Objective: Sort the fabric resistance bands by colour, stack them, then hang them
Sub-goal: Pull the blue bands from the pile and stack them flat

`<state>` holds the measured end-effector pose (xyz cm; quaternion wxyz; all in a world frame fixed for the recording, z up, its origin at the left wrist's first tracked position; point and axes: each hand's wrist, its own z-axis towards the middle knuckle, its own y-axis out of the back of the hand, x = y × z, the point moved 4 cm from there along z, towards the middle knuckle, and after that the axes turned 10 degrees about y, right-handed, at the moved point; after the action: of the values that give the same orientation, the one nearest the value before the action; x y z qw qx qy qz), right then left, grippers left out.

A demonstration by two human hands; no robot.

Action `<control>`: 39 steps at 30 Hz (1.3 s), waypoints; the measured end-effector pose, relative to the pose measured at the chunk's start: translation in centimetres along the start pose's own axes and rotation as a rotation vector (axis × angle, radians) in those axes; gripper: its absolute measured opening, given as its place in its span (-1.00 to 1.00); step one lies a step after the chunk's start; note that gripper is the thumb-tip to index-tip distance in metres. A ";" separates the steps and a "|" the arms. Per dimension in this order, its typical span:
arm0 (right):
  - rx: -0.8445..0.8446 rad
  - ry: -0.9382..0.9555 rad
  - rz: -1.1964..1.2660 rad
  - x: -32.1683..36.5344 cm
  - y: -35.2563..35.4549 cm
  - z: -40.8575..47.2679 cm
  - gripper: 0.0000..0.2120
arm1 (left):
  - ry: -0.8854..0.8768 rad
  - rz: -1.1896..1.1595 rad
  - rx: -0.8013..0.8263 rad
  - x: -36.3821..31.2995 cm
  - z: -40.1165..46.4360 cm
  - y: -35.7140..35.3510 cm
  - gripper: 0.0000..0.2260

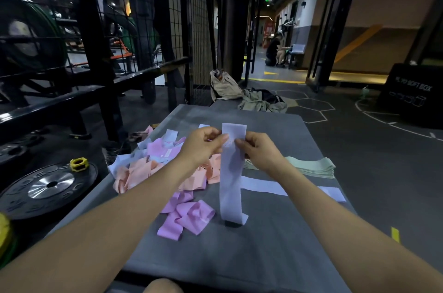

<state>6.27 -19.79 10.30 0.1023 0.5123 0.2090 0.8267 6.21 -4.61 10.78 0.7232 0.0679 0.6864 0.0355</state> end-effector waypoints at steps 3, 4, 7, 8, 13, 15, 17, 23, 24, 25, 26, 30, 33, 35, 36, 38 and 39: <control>0.044 0.007 -0.002 0.7 0.1 -0.2 -0.80 | -0.079 0.059 -0.011 -0.9 0.3 0.1 -0.86; 0.060 0.012 -0.005 0.9 0.0 -0.2 -0.79 | -0.091 0.074 0.002 -1.0 0.3 0.0 -0.84; 0.094 0.014 -0.005 1.1 -0.1 -0.4 -0.78 | -0.079 0.092 0.037 -0.5 0.4 -0.8 -0.87; 0.098 0.016 -0.016 1.1 -0.1 -0.5 -0.79 | -0.072 0.095 0.034 -0.4 0.3 -1.1 -0.88; -0.006 0.029 -0.057 1.0 1.6 -0.7 -0.89 | -0.086 0.100 0.034 -0.4 0.3 -1.8 -0.84; -0.069 0.029 -0.052 1.1 2.4 -0.6 -0.78 | -0.082 0.089 0.042 -0.7 0.5 -2.0 -0.80; -0.082 0.031 -0.041 1.3 2.8 -0.6 -0.81 | -0.083 0.118 0.056 -0.8 0.6 -2.3 -0.84; -0.109 0.099 -0.139 2.4 3.5 -0.3 -0.88 | -0.100 0.155 0.100 -1.1 1.0 -3.6 -0.83; -0.119 0.100 -0.156 2.5 3.7 -0.3 -0.89 | -0.102 0.140 0.095 -1.1 1.1 -3.8 -0.84; -0.130 0.096 -0.160 2.5 3.9 -0.2 -0.89 | -0.106 0.133 0.092 -1.1 1.1 -4.0 -0.85; -0.143 0.090 -0.152 2.4 4.1 -0.2 -0.90 | -0.112 0.135 0.093 -1.1 1.2 -4.1 -0.85; -0.225 0.052 0.040 2.1 4.8 -0.8 -0.94 | -0.137 0.128 0.089 -2.3 1.7 -4.6 -0.85; -0.099 -0.029 0.229 1.0 3.8 -1.8 -0.82 | -0.119 -0.031 0.070 -3.5 2.0 -4.7 -0.82; -0.004 -0.095 0.193 -0.2 2.6 -2.4 -0.75 | -0.106 -0.114 0.055 -4.3 2.1 -4.5 -0.83; 0.013 -0.130 0.169 -0.7 2.3 -2.8 -0.74 | -0.101 -0.146 0.047 -4.6 2.1 -4.3 -0.83; 0.047 -0.172 0.129 -1.7 1.9 -3.2 -0.74 | -0.076 -0.221 0.006 -4.9 2.4 -3.6 -0.84; 0.077 -0.178 0.078 -2.2 1.9 -3.4 -0.75 | -0.059 -0.257 -0.030 -4.9 2.7 -3.0 -0.84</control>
<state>4.27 -23.12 8.06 0.0686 0.5950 0.2106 0.7726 8.52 -8.43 15.27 0.7425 -0.0303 0.6673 -0.0494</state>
